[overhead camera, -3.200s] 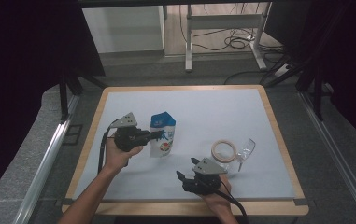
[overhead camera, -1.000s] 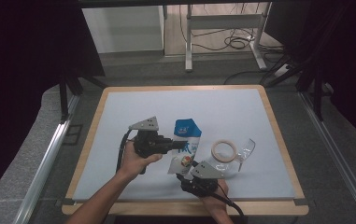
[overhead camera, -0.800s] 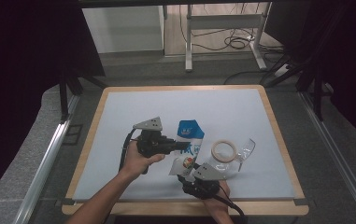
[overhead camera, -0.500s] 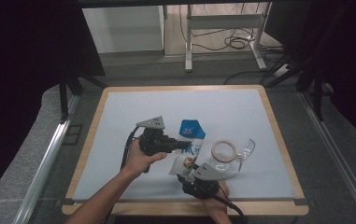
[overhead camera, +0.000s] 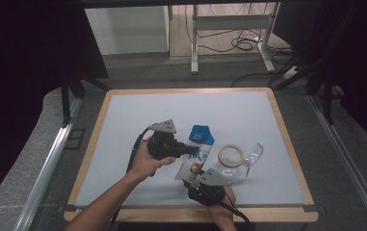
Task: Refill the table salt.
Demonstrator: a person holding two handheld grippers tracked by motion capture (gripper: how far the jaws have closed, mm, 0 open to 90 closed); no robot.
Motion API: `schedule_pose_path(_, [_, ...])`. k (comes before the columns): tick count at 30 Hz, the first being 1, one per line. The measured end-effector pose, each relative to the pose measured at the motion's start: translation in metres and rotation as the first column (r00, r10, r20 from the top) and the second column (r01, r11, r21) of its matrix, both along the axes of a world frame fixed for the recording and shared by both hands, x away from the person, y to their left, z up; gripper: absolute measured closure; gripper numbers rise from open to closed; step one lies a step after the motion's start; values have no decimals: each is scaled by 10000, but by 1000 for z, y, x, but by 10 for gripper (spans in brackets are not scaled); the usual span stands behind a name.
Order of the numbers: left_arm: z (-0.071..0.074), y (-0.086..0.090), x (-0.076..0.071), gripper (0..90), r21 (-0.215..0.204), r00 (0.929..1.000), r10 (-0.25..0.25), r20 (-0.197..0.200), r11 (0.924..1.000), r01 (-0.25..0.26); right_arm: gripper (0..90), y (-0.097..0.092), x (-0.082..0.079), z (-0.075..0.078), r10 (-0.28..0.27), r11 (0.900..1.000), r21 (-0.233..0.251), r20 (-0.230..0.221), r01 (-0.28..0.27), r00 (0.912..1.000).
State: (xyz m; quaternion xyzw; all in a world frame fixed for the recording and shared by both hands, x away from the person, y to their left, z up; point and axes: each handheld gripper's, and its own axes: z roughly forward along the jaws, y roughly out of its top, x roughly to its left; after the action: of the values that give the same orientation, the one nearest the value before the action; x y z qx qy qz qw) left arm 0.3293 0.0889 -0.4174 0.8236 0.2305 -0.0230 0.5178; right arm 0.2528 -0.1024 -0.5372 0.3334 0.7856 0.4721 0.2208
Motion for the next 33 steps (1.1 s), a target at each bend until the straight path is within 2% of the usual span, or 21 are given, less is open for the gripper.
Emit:
schedule_pose_path(8, [0,-9,3,900,310,9998,-180,-82,9994,183,409,0,2,-2,-273,9996,-90,-152,271,9995])
schedule_pose_path(10, [2,-14,5,900,577,9995,-317,-44,9978,319,409,0,2,-3,-338,9993,-132,-166,336,9993])
schedule_pose_path(15, [5,-21,10,900,776,9985,-517,-168,9956,528,409,1,3,-2,-470,9988,-107,-78,469,9989])
schedule_pose_path(22, [9,-26,11,900,1099,9975,-706,-57,9914,708,409,-1,5,-3,-607,9982,1,46,607,9981])
schedule_pose_path(26, [10,-25,10,900,1148,9974,-725,-14,9908,722,397,-2,6,-4,-617,9981,-6,34,617,9981])
schedule_pose_path(33, [16,-19,0,900,929,9961,-868,154,9920,850,352,-4,8,-3,-579,9983,-14,252,580,9980])
